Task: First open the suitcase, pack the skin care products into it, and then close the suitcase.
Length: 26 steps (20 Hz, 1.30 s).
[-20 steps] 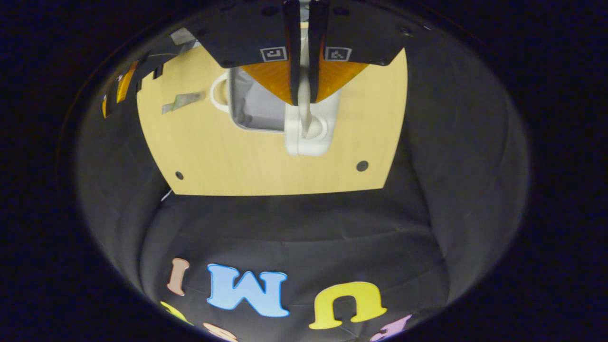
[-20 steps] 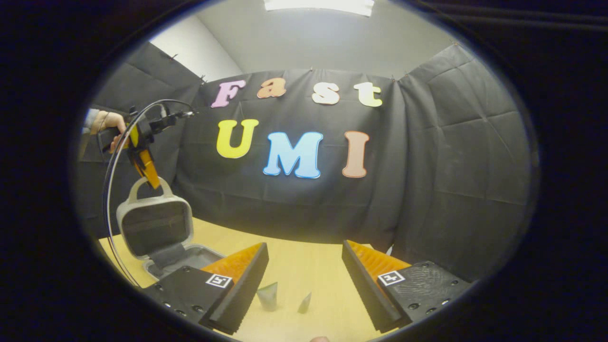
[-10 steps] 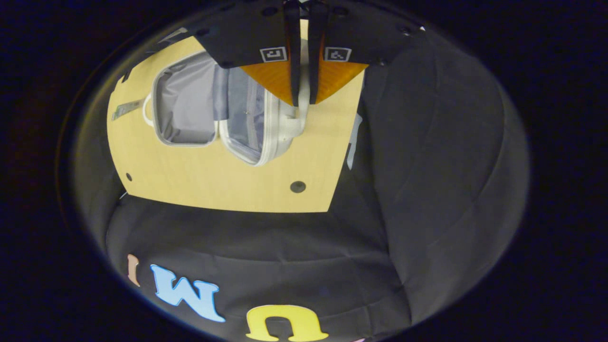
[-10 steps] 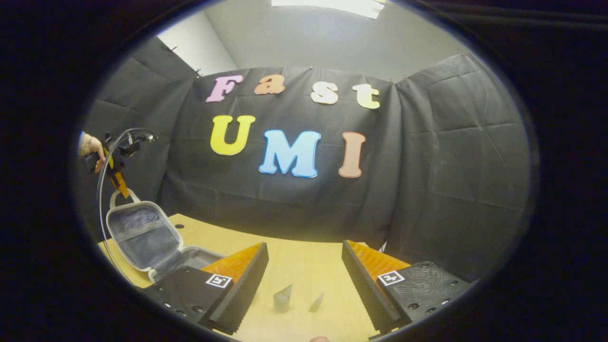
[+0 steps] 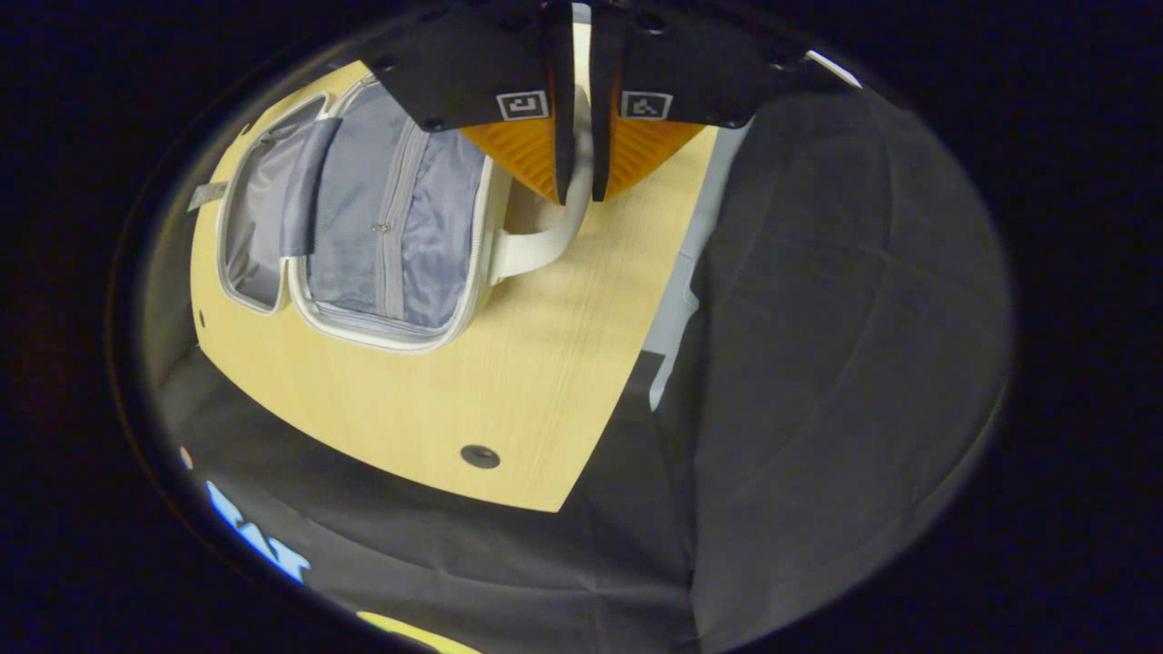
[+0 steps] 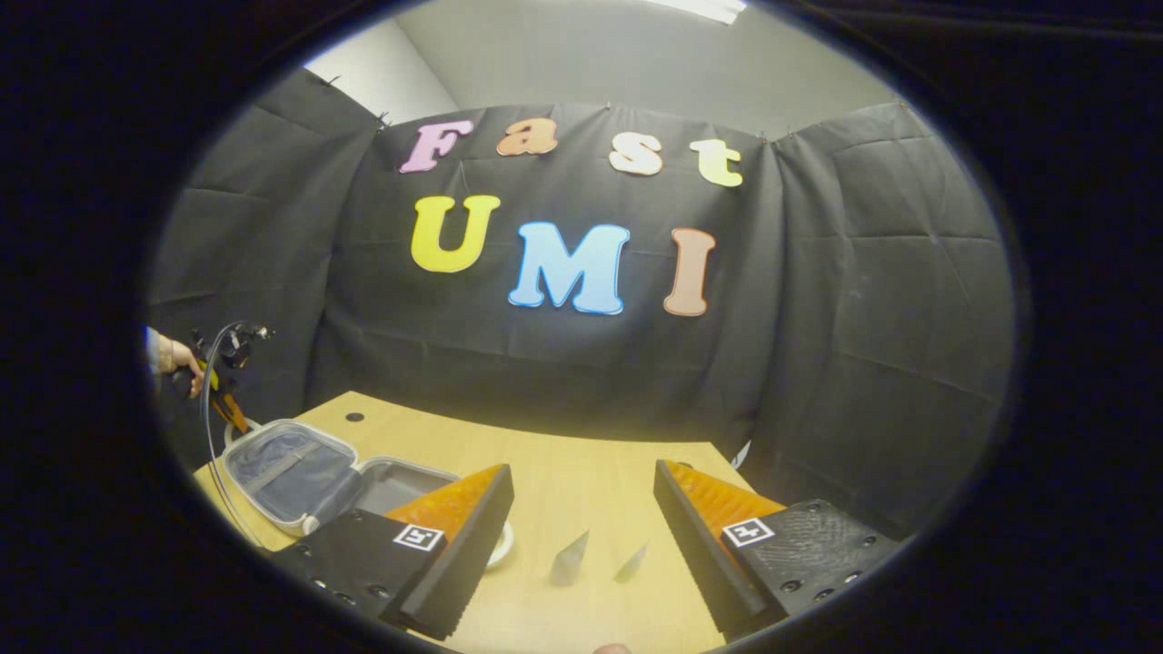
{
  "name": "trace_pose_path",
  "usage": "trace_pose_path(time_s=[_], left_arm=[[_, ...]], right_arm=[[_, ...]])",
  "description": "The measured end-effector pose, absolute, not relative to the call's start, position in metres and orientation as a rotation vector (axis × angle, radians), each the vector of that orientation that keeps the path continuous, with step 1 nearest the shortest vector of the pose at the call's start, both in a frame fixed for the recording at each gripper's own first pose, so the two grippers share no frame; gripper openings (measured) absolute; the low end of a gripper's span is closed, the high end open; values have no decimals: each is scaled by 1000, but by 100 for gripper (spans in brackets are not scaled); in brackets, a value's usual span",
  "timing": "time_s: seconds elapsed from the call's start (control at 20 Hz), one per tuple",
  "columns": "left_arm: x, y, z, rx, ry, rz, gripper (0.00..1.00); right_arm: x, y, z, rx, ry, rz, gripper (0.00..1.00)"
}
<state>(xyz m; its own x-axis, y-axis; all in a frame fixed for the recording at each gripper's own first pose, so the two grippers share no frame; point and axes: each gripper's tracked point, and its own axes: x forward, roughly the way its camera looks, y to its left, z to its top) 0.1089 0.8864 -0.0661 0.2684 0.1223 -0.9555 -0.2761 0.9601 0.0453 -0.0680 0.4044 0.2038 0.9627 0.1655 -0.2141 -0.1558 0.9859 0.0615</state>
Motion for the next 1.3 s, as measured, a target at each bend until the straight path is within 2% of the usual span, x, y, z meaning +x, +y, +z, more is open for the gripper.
trace_pose_path(time_s=[0.15,0.35,0.4,0.55,0.65,0.7,0.75,0.8,0.85,0.9,0.95,1.0,1.05,1.3], left_arm=[[109,894,-80,-134,1264,273,18],[118,910,-75,-37,1203,314,34],[123,913,-69,-14,1174,324,31],[137,927,-45,81,1059,383,94],[148,931,-20,126,967,426,91],[152,929,-6,138,919,442,94],[155,922,7,138,870,448,91],[157,914,22,132,818,445,95],[160,902,35,119,767,438,95],[162,892,48,104,728,431,91],[165,882,58,88,696,424,91],[165,873,70,71,661,418,95],[168,859,81,44,624,405,91],[186,758,129,-80,388,303,90]], right_arm=[[-64,402,203,38,229,147,95],[-55,405,200,47,231,154,95],[-53,406,198,52,232,158,95],[-46,410,194,66,237,177,95],[-44,409,193,69,233,188,94],[-43,407,194,67,224,190,95],[-41,404,194,64,215,192,95],[-39,401,192,63,209,194,95],[-37,398,190,65,206,196,95],[-36,395,187,70,205,198,95],[-35,390,184,77,203,200,95],[-34,386,182,83,203,203,95],[-33,383,179,85,207,208,95],[-34,350,169,58,193,212,95]])
